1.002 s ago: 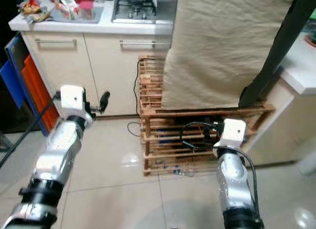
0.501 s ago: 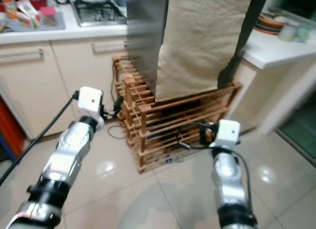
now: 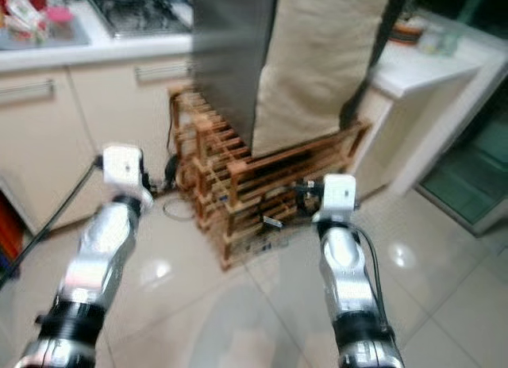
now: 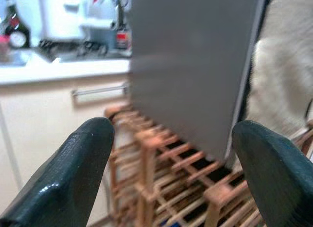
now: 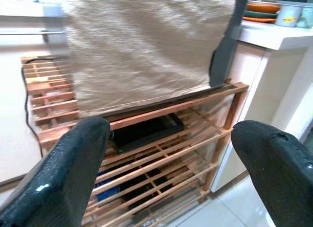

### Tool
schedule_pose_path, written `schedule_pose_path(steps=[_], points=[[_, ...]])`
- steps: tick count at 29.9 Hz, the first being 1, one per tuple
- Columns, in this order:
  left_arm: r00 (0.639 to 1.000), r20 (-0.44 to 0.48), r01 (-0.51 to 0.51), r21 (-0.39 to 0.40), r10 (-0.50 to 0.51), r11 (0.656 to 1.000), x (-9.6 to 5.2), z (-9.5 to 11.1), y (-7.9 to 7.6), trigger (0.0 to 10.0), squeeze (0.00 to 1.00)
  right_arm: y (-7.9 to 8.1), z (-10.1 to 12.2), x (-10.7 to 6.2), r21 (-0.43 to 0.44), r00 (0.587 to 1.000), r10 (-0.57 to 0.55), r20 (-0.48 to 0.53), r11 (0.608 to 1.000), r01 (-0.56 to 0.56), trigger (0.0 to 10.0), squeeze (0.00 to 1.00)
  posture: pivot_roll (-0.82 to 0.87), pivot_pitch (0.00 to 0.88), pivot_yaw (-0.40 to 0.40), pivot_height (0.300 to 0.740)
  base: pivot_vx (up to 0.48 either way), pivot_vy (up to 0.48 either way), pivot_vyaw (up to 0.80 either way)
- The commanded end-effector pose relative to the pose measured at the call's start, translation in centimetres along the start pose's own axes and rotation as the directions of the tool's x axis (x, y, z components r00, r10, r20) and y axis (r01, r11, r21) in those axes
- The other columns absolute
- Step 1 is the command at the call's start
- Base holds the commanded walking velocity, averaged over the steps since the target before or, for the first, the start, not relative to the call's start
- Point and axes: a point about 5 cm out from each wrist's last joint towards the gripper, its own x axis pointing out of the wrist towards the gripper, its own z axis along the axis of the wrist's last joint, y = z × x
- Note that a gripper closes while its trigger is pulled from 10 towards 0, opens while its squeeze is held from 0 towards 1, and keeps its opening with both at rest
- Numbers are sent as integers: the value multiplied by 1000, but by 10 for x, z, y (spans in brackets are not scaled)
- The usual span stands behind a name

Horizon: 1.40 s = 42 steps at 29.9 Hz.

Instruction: Restocking fridge

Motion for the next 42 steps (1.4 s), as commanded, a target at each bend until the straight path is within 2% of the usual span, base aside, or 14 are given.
schedule_pose_path(steps=[1, 4, 12, 14, 18, 30, 36, 42], points=[[1000, -17, 17, 3, -17, 1000, 0, -3, -8, 10000, 0, -9, 2, 2, -9, 1000, -22, 6, 1000, 23, 10000, 0, -22, 0, -63, 740, 461, 0, -475], [999, -15, 30, 4, -30, 1000, 2, -2, -10, 10000, 0, -6, 11, 4, -8, 998, -10, 64, 1000, 10, 10000, 4, -27, 0, -48, 740, 461, 0, 0], [999, -18, 35, -4, -35, 999, 4, 0, -10, 10000, 0, 4, 12, 1, 5, 996, 8, 92, 1000, -9, 10000, 12, -31, 0, -27, 740, 450, 0, 0], [999, -20, 37, -32, -38, 999, 6, 0, -10, 10000, 0, 4, 12, 0, 11, 995, 11, 97, 1000, -12, 10000, 12, -34, 0, -23, 740, 289, 382, 0], [999, -15, 41, -37, -42, 998, 7, 2, -11, 10000, 0, 3, 10, 0, 15, 997, 6, 81, 1000, -7, 10000, 12, -37, 0, -21, 740, 0, 477, 0], [998, -10, 54, -28, -54, 998, 16, 8, -9, 10000, 0, 1, 8, 2, 27, 998, 0, 58, 1000, -2, 10000, 12, -31, 0, -32, 740, 0, 480, -766], [997, -18, 80, -24, -81, 996, 18, 8, -15, 10000, 0, -1, 8, 3, 25, 999, -10, 52, 1000, 9, 10000, 16, -31, 0, -37, 740, 0, 480, -757], [994, 4, 112, -4, -112, 994, 12, 7, -18, 10000, 0, -2, 13, 2, 33, 996, -13, 89, 999, 10, 10000, 16, -32, 0, -38, 740, 0, 400, -254]])
